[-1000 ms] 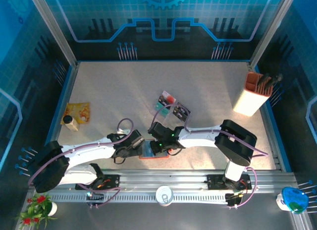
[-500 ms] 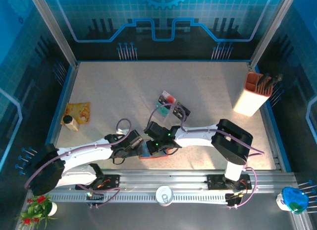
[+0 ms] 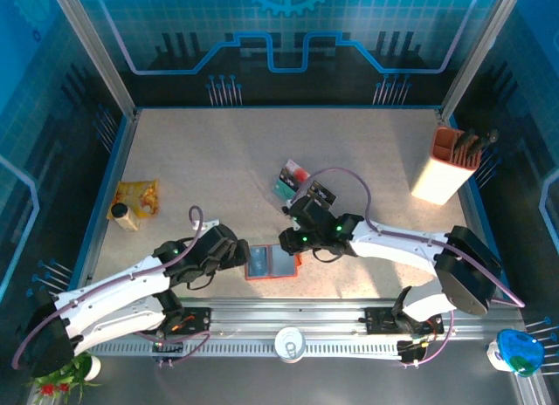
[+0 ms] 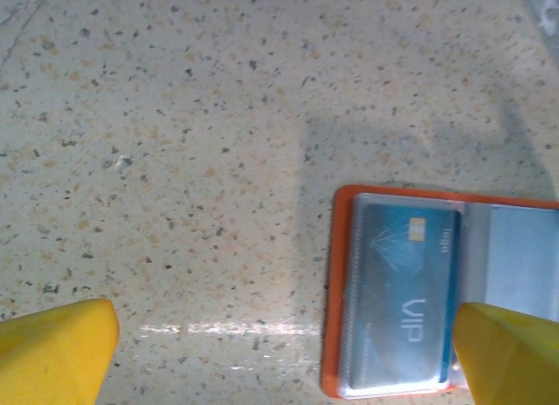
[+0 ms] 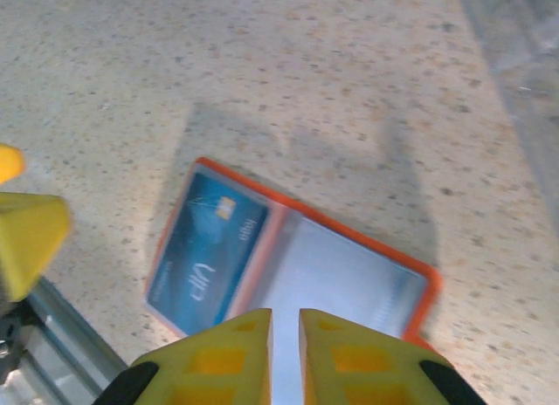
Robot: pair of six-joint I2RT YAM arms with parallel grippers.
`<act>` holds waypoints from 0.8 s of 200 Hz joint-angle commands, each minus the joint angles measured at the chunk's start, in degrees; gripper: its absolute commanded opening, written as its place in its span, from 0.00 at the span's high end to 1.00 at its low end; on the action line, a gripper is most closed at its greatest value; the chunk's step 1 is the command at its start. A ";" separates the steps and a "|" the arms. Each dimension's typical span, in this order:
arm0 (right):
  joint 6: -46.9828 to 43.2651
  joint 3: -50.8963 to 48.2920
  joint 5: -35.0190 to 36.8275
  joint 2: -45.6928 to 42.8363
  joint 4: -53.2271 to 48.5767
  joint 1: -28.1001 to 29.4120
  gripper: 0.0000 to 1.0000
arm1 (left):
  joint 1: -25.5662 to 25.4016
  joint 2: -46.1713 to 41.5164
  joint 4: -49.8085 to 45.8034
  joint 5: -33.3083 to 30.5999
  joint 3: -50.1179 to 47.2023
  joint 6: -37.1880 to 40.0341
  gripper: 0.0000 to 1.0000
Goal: Put the credit cards into the card holder
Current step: Flip over the card slot on the card holder.
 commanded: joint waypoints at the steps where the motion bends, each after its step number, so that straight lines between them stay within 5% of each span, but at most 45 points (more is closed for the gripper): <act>1: -1.89 -2.12 -1.32 -1.00 -1.17 -1.82 0.83 | 0.48 0.30 0.02 1.67 2.75 2.34 0.01; 52: -2.40 -2.05 -3.34 3.86 1.98 -2.65 0.88 | -0.28 10.29 6.27 7.35 6.18 4.48 0.01; 160: 0.40 -2.59 -6.92 13.98 9.31 -2.05 0.94 | -5.72 22.52 11.03 7.03 8.18 4.94 0.01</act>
